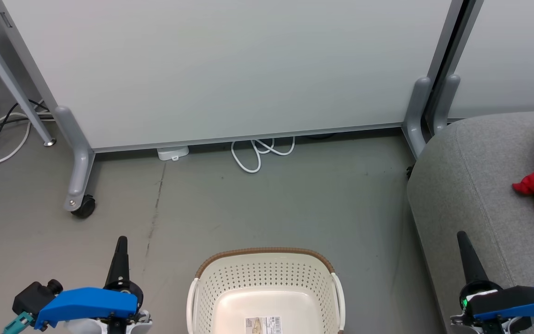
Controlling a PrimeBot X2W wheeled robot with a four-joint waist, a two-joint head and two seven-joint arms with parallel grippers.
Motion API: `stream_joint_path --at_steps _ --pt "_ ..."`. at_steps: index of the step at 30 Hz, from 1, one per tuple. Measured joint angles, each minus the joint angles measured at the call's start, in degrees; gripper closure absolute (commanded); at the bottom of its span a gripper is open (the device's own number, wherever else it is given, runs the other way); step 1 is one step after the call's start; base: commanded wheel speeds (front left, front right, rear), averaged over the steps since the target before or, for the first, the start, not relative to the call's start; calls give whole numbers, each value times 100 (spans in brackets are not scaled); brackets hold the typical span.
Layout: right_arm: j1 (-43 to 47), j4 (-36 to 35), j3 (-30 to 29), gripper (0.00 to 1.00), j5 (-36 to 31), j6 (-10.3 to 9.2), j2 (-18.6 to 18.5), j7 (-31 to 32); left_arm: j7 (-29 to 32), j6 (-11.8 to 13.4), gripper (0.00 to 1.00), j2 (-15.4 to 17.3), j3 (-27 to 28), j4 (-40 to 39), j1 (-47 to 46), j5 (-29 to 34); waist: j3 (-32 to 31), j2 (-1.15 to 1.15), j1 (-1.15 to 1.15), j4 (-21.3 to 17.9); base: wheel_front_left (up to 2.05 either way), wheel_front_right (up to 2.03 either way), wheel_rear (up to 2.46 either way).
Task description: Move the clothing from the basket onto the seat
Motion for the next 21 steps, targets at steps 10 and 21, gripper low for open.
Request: stream_joint_path --at_steps 10,21 --pt "-89 19 -18 100 616 0 -1 120 156 0 100 -18 140 -104 -41 -552 -6 0 0 -59 0 0 0" --pt "-127 32 -34 100 1149 0 -2 220 311 0 100 -31 260 -189 -50 -1023 -11 0 0 -112 0 0 0"
